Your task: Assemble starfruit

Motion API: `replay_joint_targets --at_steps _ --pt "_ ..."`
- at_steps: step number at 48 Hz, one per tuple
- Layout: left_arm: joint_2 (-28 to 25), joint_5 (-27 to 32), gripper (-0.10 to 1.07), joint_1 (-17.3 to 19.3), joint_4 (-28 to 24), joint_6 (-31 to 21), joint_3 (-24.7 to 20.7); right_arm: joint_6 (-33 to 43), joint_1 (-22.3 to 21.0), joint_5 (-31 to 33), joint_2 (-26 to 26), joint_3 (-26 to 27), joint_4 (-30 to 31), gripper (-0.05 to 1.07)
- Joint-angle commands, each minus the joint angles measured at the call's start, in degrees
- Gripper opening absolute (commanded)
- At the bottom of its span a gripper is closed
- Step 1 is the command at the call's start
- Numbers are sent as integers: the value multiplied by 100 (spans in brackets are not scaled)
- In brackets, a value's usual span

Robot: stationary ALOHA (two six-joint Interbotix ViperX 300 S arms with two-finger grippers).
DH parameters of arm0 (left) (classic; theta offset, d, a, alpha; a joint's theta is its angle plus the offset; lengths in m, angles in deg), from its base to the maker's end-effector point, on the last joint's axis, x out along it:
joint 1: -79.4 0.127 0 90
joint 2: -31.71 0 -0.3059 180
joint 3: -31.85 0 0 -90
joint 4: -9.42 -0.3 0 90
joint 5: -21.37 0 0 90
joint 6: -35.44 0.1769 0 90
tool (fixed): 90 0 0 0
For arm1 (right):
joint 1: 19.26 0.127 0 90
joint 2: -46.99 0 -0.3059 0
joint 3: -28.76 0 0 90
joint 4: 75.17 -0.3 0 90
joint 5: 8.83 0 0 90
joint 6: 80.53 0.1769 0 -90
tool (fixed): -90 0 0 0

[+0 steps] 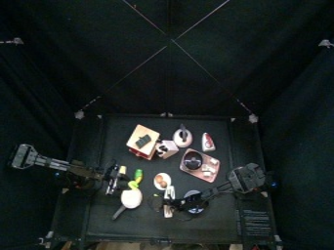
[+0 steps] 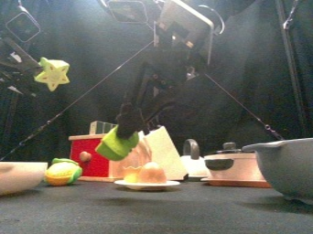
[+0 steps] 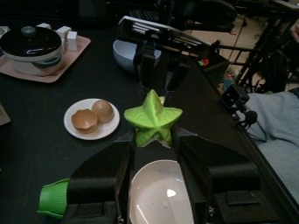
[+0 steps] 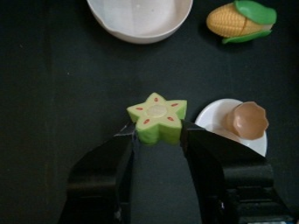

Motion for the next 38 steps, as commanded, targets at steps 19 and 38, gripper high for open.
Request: replay_joint_targets --at_steps 19,38 --pt "-35 -202 65 -114 26 -18 -308 9 -835 -2153 817 -185 -1283 63" --pt "-483 -255 65 -431 123 26 -598 0 -1195 -2760 1037 -343 -2276 63"
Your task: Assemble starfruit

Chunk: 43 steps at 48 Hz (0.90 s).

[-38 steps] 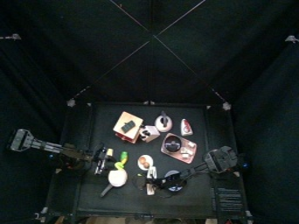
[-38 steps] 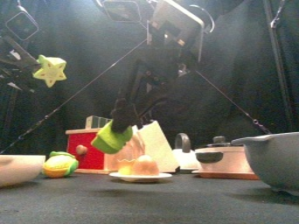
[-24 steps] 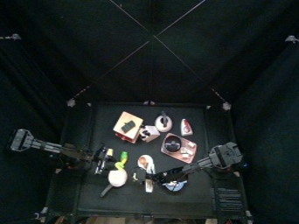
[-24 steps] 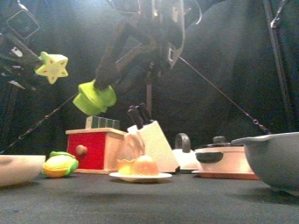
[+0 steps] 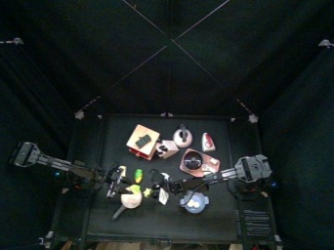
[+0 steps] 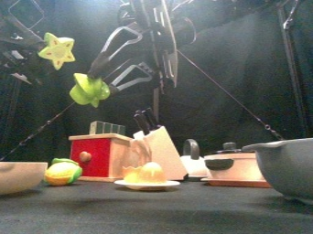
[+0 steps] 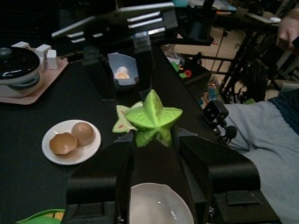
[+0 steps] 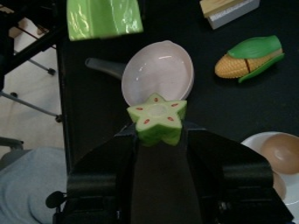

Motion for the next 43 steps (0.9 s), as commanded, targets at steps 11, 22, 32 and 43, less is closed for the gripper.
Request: replay_joint_targets --at_steps 11,22,32,43 --pt "-281 -141 65 -9 -378 18 -352 9 -220 -1424 738 -519 -352 63" --pt "-290 -439 65 -9 -396 18 -334 185 -220 -1925 747 -756 -422 63" --pt "-281 -431 65 -9 -387 9 -308 1046 -237 -1978 747 -809 35 63" --pt "-281 -404 65 -9 -378 9 -264 2760 -431 -2479 791 -809 1529 63"
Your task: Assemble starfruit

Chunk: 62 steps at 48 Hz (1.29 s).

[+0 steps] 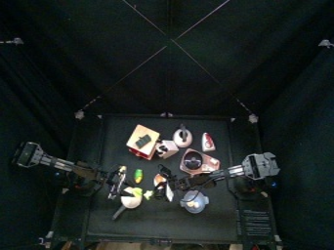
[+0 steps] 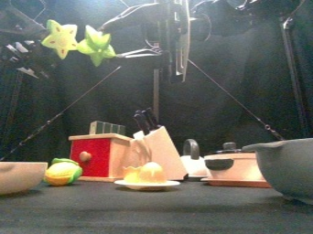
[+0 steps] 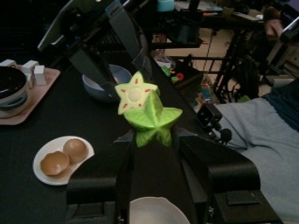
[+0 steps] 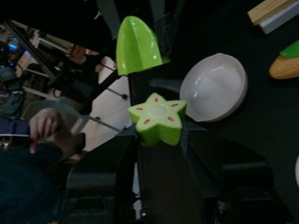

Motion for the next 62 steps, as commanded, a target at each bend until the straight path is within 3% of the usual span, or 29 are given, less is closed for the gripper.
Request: replay_joint_targets --at_steps 1,11,22,48,62 --pt "-9 -26 65 0 0 0 -70 809 -193 -492 246 62 817 63" --pt "-9 -26 65 0 9 -9 -70 2971 -694 -1661 -53 308 2892 62" --pt "62 -26 65 0 79 -26 -62 4377 -879 -1898 -378 835 4597 62" --pt "97 105 65 0 316 -35 -9 4535 -1160 -2408 -817 1292 4764 62" --pt "105 141 65 0 729 -26 18 4632 -1222 -2540 -1002 1591 5045 63"
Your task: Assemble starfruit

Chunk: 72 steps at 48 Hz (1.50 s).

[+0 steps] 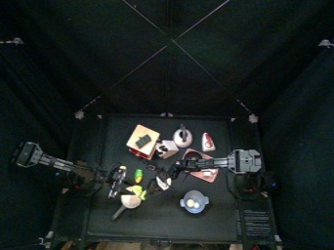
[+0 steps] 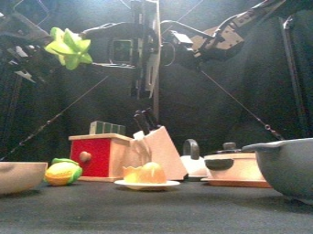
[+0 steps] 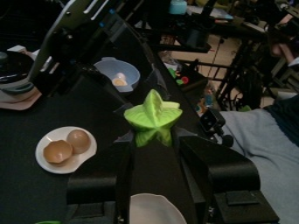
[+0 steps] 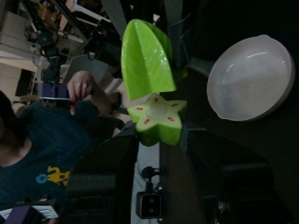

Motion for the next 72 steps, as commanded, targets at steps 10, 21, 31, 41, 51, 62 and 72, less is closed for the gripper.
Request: replay_joint_targets --at_steps 10,21,31,41,51,62,72 --pt "-9 26 65 0 167 9 -62 167 -88 -62 44 352 290 63" --pt "0 35 65 0 158 9 -62 185 -123 -114 -26 466 360 63" --pt "0 62 65 0 176 9 -62 185 -176 -114 -26 466 360 63" --pt "0 105 65 0 176 0 -62 185 -211 -114 -26 483 396 62" --pt "-9 132 65 -9 176 0 -62 185 -211 -123 -26 501 422 63" --pt "-9 132 65 -9 202 0 -62 185 -211 -114 -26 510 475 63" --pt "-9 141 65 -9 202 -9 -62 185 -211 -114 -53 554 475 63"
